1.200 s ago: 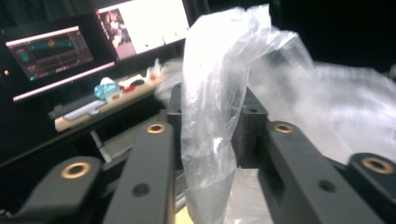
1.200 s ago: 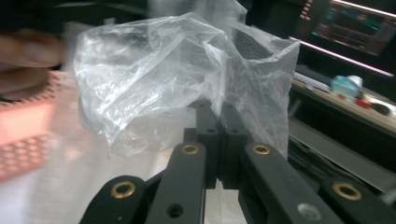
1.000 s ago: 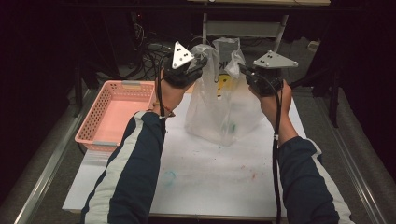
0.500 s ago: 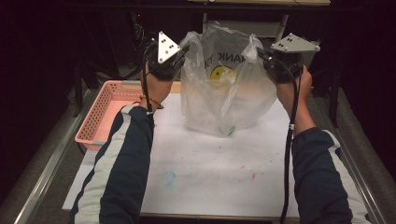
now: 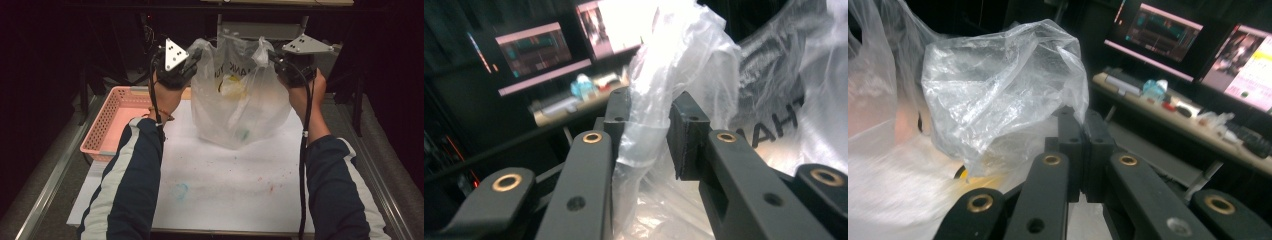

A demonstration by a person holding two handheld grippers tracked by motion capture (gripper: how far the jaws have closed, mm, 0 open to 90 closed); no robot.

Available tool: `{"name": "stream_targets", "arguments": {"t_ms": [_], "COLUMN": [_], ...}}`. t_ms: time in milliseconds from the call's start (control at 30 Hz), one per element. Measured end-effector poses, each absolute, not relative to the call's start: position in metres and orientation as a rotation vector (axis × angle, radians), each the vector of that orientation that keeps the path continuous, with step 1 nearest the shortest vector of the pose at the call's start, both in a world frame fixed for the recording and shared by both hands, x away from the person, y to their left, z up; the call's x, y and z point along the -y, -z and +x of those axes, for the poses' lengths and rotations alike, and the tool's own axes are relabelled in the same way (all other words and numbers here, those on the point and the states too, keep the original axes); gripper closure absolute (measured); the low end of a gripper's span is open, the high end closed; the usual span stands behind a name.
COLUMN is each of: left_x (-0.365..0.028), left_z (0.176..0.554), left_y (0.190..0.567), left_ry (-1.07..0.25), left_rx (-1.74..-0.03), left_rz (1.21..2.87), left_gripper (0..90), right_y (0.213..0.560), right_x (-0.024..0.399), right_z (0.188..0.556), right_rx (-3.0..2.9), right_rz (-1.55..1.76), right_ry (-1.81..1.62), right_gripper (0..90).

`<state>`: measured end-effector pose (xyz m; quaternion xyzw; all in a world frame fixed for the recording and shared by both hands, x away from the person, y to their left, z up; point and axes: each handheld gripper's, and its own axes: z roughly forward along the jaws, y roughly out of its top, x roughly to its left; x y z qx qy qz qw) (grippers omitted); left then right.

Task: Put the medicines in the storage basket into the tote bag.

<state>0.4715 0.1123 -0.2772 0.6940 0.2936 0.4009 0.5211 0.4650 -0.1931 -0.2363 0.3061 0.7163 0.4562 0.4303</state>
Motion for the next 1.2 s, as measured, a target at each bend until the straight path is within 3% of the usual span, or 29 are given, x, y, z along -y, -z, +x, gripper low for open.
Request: {"name": "stream_targets", "arguments": {"t_ms": [133, 333, 433, 500, 567, 633, 1033, 1200], "left_x": [-0.116, -0.124, -0.126, -0.127, -0.129, -0.129, -0.135, -0.149], "left_z": [0.475, 0.478, 0.479, 0.479, 0.481, 0.481, 0.467, 0.455], "left_y": [0.296, 0.302, 0.303, 0.307, 0.311, 0.314, 0.288, 0.288], "left_ry": [-0.940, -0.934, -0.933, -0.939, -0.949, -0.955, -1.027, -0.999], "left_rx": [-0.741, -0.790, -0.806, -0.826, -0.836, -0.870, -0.857, -0.822], "left_rz": [1.687, 1.666, 1.679, 1.679, 1.677, 1.667, 1.578, 1.579], "left_gripper": [70.6, 60.0, 58.8, 56.0, 54.5, 48.0, 33.8, 27.1], "right_y": [0.254, 0.266, 0.267, 0.269, 0.272, 0.274, 0.267, 0.268], "right_x": [0.194, 0.202, 0.208, 0.213, 0.216, 0.220, 0.238, 0.243], "right_z": [0.472, 0.477, 0.477, 0.476, 0.474, 0.471, 0.454, 0.442], "right_rx": [-1.810, -1.798, -1.777, -1.774, -1.749, -1.718, -1.603, -1.601], "right_rz": [0.793, 0.843, 0.870, 0.867, 0.866, 0.870, 0.855, 0.844], "right_ry": [-1.127, -1.119, -1.124, -1.152, -1.146, -1.179, -1.277, -1.282], "right_gripper": [90.0, 88.6, 74.4, 71.5, 60.9, 52.3, 32.0, 29.4]}}
